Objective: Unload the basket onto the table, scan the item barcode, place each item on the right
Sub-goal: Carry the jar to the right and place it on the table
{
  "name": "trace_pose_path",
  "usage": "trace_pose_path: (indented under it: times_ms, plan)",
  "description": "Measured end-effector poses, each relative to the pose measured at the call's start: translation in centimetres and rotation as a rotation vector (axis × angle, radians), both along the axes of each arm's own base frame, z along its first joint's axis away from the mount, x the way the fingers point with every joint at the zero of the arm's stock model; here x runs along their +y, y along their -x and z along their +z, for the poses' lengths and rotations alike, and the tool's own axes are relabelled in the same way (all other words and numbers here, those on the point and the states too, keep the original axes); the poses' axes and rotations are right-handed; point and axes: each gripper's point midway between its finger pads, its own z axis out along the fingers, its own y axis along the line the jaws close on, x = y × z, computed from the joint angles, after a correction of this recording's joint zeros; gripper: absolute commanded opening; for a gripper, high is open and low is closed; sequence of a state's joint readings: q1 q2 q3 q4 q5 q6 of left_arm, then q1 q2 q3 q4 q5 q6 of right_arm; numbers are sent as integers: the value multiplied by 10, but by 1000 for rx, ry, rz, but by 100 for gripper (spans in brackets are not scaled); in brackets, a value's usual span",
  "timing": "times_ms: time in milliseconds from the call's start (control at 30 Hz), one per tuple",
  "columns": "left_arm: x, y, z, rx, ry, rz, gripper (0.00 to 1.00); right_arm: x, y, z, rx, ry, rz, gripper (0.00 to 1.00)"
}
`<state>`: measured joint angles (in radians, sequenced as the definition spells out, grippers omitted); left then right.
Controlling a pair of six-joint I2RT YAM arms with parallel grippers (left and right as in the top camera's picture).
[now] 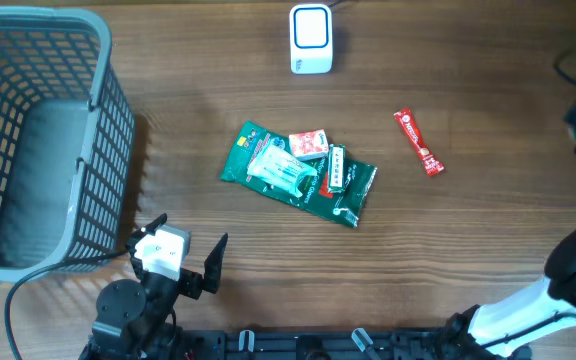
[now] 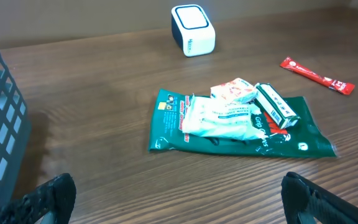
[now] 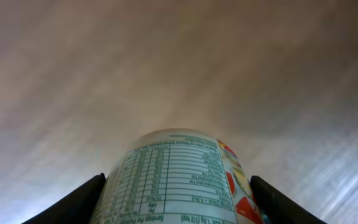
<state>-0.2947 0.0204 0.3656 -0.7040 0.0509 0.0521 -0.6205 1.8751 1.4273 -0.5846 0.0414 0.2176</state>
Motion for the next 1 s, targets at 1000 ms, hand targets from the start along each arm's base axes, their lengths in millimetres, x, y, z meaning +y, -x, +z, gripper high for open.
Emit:
trace_pose_path:
  times_ms: [1000]
  plan:
    - [0,0,0,0,0,0,100,65,-21,125,-207,-481,89,98]
